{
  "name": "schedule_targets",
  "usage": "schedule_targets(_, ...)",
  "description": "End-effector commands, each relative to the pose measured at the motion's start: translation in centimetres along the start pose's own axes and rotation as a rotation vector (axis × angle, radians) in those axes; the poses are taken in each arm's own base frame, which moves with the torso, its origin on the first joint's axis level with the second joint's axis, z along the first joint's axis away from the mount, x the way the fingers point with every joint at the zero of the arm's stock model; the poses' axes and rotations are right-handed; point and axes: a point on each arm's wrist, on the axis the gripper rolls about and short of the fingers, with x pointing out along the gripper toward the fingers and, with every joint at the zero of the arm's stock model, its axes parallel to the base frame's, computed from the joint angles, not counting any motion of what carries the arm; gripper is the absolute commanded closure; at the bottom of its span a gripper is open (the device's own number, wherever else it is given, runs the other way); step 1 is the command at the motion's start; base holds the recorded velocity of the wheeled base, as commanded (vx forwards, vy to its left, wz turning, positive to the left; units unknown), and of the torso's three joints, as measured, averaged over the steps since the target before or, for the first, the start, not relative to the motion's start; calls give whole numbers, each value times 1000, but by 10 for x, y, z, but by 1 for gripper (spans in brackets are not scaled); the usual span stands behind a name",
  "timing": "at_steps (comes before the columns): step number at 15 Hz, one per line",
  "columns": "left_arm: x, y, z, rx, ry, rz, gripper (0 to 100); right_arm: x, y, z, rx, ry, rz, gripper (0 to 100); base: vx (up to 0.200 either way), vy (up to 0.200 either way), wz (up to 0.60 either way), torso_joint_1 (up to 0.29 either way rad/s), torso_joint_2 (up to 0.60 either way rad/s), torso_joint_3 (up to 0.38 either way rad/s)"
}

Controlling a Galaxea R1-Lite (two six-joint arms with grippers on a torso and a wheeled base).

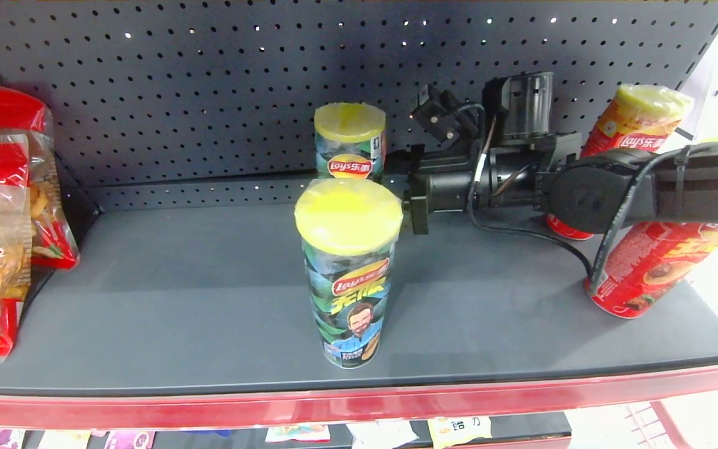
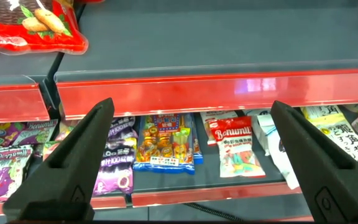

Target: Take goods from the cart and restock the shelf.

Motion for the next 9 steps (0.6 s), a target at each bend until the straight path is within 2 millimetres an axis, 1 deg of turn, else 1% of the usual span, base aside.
schedule_targets(1, 0, 0, 0, -1, 3, 0, 0, -19, 2, -6, 27, 27, -26, 0, 0, 0, 0, 0, 0, 0)
schedule_targets(5, 0, 0, 0, -1, 3, 0, 0, -21, 2, -24, 65, 83, -60, 0, 0, 0, 0, 0, 0, 0)
schedule_targets(9, 0, 0, 0, -1, 3, 0, 0, -16, -1, -29, 71, 90, -60, 0, 0, 0, 0, 0, 0, 0)
